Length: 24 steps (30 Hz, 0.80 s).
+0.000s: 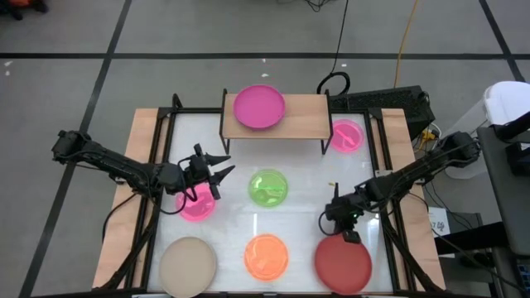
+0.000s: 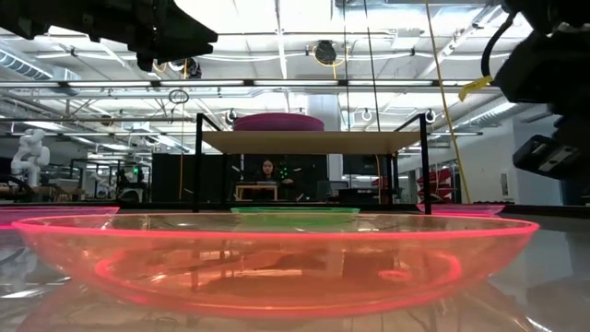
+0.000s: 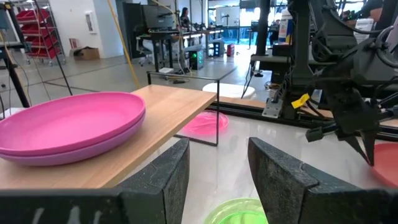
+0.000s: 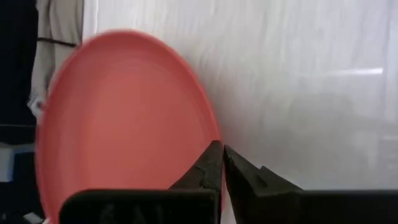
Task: Place and stack plates onto a shelf
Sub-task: Stack the orange plate on top of the pink plate on the shelf
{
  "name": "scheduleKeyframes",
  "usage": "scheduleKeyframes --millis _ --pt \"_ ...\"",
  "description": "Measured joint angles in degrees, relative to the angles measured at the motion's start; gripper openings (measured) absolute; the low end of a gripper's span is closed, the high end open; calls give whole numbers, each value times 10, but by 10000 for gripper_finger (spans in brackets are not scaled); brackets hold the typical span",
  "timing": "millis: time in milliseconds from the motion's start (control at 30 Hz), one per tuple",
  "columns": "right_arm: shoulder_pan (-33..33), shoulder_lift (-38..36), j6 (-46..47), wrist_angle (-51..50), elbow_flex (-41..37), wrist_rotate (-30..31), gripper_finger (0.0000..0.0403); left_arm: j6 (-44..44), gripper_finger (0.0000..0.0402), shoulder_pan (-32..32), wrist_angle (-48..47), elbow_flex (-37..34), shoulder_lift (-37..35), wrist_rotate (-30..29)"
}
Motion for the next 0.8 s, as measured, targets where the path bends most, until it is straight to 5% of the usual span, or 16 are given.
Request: scheduleKeyframes --millis 200,533,800 --pt "-35 -38 -71 4 18 53 0 -1 170 0 0 0 0 0" --pt "-66 -104 -86 15 21 52 7 -1 170 0 -5 0 0 0" --pt "-28 -52 -34 15 19 20 105 -3 170 0 -9 0 0 0"
